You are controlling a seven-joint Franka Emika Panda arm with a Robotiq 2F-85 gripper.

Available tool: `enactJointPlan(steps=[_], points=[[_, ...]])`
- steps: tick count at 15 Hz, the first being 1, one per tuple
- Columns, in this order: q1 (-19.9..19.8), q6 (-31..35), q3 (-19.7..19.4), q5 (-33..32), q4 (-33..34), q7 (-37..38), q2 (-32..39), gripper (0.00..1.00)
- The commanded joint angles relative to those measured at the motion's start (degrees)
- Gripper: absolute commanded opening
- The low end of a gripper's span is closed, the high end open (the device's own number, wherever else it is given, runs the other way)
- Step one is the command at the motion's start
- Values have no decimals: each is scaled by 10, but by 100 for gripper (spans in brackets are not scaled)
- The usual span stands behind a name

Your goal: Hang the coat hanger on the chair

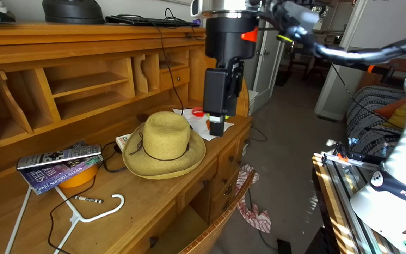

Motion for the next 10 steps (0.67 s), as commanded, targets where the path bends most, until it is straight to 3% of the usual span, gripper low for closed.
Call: enactJointPlan(steps=[1, 5, 10], points=[[-7, 32, -12, 8, 68, 7, 97, 100], [-7, 123, -32, 84, 106, 32, 196, 100], [1, 258, -38, 129, 156, 80, 314, 100]])
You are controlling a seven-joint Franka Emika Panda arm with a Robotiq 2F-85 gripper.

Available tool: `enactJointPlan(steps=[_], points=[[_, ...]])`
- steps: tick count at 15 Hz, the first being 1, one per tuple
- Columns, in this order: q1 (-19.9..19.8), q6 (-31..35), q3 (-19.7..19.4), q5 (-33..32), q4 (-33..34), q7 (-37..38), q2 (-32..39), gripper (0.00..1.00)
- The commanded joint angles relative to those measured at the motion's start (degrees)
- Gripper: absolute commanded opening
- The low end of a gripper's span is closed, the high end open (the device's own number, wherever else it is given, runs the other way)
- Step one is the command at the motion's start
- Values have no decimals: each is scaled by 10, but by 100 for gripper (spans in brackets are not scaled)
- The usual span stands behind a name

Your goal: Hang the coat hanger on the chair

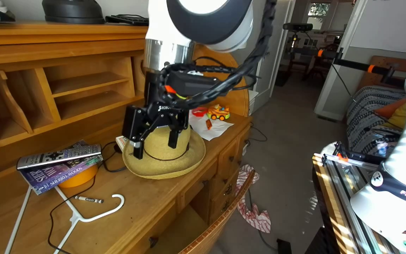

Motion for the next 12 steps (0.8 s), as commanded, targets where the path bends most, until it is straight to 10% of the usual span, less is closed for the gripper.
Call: enactJointPlan(steps=[1, 12], points=[[12, 73, -5, 34, 56, 49, 91, 100], [20, 94, -13, 29, 92, 82, 140, 100]])
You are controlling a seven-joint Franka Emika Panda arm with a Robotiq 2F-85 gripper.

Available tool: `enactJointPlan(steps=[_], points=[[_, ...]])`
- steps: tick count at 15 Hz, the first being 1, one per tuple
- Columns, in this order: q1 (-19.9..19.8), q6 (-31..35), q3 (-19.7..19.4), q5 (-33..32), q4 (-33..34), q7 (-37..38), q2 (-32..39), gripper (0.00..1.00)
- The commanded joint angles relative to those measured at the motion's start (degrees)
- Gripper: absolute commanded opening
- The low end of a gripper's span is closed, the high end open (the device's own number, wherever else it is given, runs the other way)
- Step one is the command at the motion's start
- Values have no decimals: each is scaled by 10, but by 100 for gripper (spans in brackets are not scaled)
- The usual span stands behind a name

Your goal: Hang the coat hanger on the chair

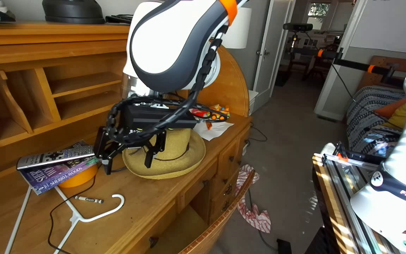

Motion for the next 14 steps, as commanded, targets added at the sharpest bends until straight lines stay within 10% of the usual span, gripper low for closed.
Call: enactJointPlan(steps=[1, 14], points=[[13, -11, -12, -3, 14, 4, 15, 100], [78, -19, -80, -57, 125, 108, 157, 100]])
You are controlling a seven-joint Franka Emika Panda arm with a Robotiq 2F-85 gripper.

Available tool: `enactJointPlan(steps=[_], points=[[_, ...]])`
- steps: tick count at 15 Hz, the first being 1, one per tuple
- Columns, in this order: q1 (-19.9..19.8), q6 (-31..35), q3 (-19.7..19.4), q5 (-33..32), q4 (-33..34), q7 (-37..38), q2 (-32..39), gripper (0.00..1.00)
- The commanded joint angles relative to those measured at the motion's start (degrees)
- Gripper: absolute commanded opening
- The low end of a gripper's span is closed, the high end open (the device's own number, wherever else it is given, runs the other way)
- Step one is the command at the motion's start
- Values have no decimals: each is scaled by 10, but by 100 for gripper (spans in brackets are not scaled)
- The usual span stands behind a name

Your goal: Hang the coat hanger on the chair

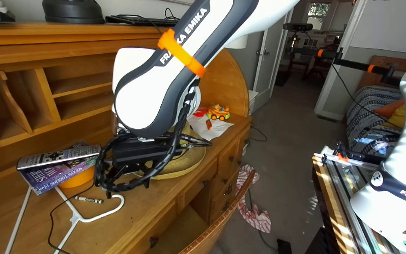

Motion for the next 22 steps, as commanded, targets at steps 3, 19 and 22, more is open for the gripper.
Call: enactJointPlan(steps=[3, 19, 22], points=[[36, -22, -42, -49, 62, 65, 58, 98], [51, -86, -51, -98, 154, 117, 116, 40], [51, -91, -51, -99, 162, 118, 123, 43]])
